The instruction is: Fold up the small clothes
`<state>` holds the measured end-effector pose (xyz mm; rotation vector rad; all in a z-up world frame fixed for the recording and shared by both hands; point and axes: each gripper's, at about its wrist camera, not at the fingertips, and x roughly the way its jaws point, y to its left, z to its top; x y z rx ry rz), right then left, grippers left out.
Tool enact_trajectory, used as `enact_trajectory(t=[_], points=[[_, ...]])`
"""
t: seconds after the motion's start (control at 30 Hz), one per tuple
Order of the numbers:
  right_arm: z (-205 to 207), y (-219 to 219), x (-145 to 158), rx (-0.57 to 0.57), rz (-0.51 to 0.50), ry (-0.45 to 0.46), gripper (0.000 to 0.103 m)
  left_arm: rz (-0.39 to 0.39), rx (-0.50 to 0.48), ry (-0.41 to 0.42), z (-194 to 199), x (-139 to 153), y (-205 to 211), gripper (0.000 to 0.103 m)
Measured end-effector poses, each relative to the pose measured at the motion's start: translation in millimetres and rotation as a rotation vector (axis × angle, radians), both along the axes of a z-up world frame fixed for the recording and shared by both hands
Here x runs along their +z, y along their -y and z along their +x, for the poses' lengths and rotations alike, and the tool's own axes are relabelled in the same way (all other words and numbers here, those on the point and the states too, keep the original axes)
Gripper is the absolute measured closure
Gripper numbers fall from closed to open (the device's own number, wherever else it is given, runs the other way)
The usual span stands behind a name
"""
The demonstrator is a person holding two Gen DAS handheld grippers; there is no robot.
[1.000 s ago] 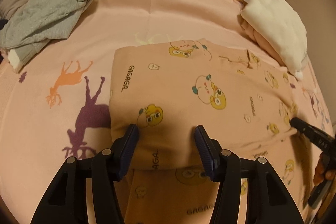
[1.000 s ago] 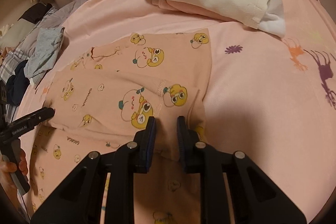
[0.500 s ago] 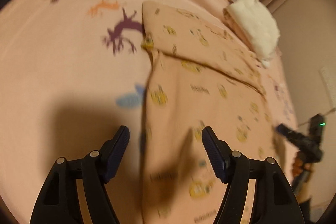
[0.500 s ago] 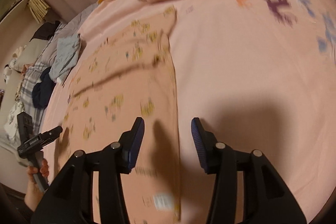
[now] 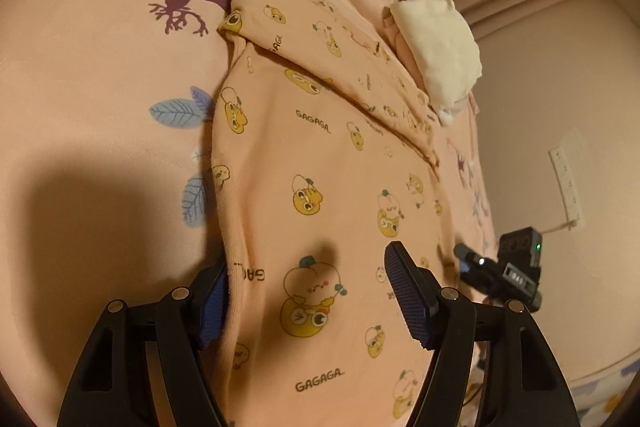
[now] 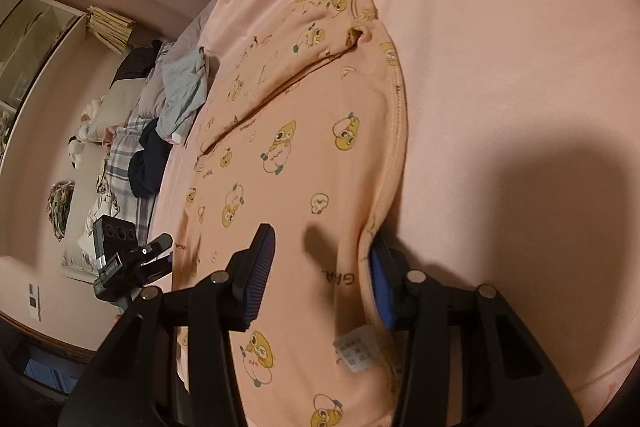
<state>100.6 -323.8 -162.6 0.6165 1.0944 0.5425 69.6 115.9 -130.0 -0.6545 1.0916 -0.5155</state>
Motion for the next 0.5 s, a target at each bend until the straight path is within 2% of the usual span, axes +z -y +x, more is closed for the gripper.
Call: enact_trajectory(t=[0.27, 0.4, 0.43, 0.5], points=[[-52.4, 14.4, -1.3, 0.064, 0.052, -0.02, 0.064, 0.001, -0.093, 0.0, -41.2, -2.1, 3.0, 0.033], [-64.6, 12.7, -4.9, 0.065, 0.061, -0.007, 0.064, 0.014, -0.11, 0.002, -52.9, -2.7, 11.1, 0.033], [-62.0, 12.0, -5.9, 0.06, 0.06, -0.011, 0.068, 0.031, -0.112, 0.003, -51.2, -2.3, 14.9, 0.036], [-53.5, 8.1, -7.7, 0.043, 0.038, -0.02, 0.081, 0.062, -0.102, -0.007, -44.1, -2.3, 21.3, 0.049]])
